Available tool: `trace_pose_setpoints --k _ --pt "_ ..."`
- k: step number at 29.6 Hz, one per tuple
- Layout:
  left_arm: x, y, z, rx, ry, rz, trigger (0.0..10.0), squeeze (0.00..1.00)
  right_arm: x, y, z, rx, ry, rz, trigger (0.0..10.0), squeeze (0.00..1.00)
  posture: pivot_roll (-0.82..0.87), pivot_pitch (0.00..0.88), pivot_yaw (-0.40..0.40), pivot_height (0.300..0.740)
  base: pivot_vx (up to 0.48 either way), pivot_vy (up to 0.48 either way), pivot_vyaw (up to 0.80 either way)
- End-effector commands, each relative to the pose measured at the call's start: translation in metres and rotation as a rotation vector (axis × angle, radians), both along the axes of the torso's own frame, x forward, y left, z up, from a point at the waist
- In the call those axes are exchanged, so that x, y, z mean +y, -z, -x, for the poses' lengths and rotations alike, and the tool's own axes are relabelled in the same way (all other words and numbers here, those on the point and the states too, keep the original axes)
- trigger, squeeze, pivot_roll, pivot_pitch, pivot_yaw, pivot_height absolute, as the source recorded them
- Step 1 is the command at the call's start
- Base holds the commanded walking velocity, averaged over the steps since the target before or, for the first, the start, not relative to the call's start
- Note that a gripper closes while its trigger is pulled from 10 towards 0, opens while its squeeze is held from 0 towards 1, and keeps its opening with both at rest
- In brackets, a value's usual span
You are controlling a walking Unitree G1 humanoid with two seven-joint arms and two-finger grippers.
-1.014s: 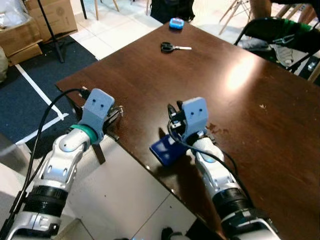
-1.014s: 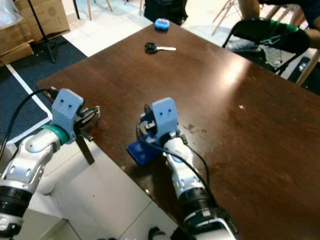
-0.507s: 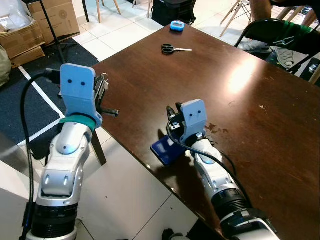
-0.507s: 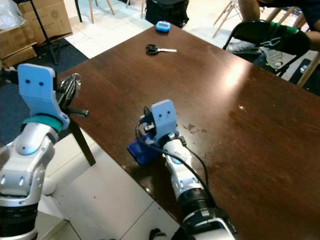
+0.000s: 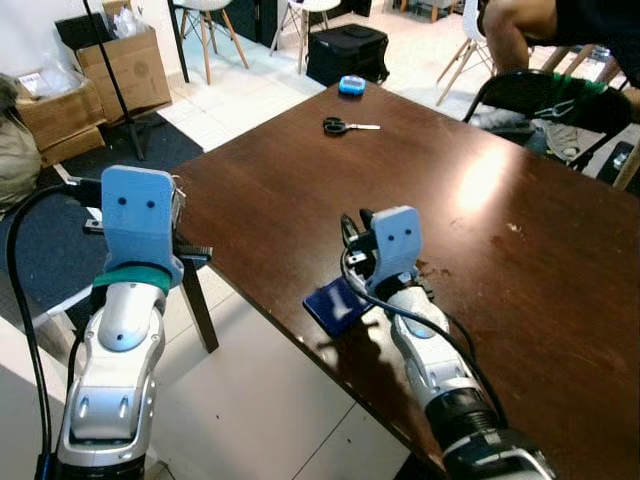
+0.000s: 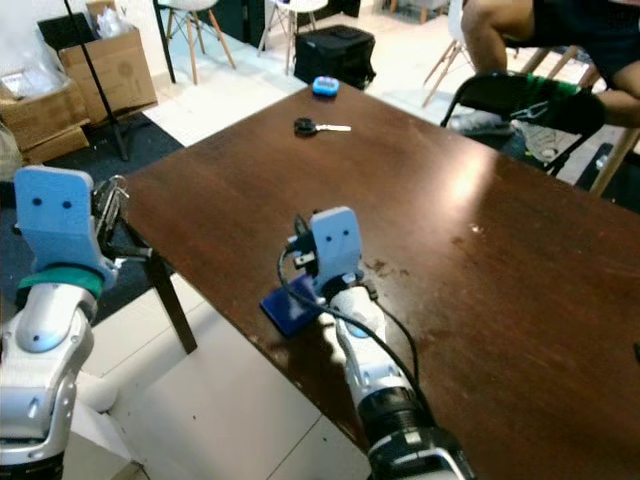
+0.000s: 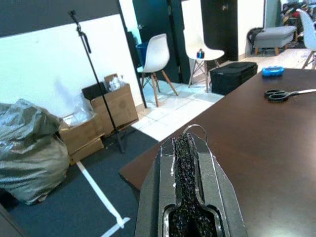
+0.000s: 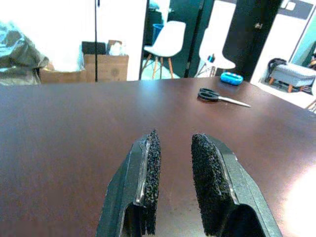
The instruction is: Hang keys on a hook
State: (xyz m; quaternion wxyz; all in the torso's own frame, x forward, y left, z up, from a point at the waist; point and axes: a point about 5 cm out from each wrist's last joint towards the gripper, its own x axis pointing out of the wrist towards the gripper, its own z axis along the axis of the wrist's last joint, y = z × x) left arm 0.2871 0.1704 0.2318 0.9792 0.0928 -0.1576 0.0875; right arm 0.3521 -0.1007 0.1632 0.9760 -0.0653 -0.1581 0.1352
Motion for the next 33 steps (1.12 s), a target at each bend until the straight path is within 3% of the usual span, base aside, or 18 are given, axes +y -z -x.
trace_pose_setpoints --k 1,8,33 --pt "-0.0004 0.0036 0.0001 -0.005 -0.014 -0.022 10.0 0.00 -0.0036 -0.0005 0.0036 -0.021 0.015 -0.016 10.0 0.00 -0.04 0.009 0.078 0.740 0.000 0.000 0.00" --pt "-0.0019 0.0015 -0.0041 -0.013 -0.007 -0.072 10.0 0.00 -0.0018 -0.0103 0.0079 -0.076 0.025 -0.037 10.0 0.00 -0.04 0.003 0.098 0.740 -0.273 0.000 0.00" --pt "-0.0005 0.0006 -0.0004 -0.010 -0.022 -0.104 10.0 0.00 0.0016 -0.0027 0.0075 -0.038 0.029 -0.044 10.0 0.00 -0.01 0.021 0.102 0.740 -0.353 0.000 0.00"
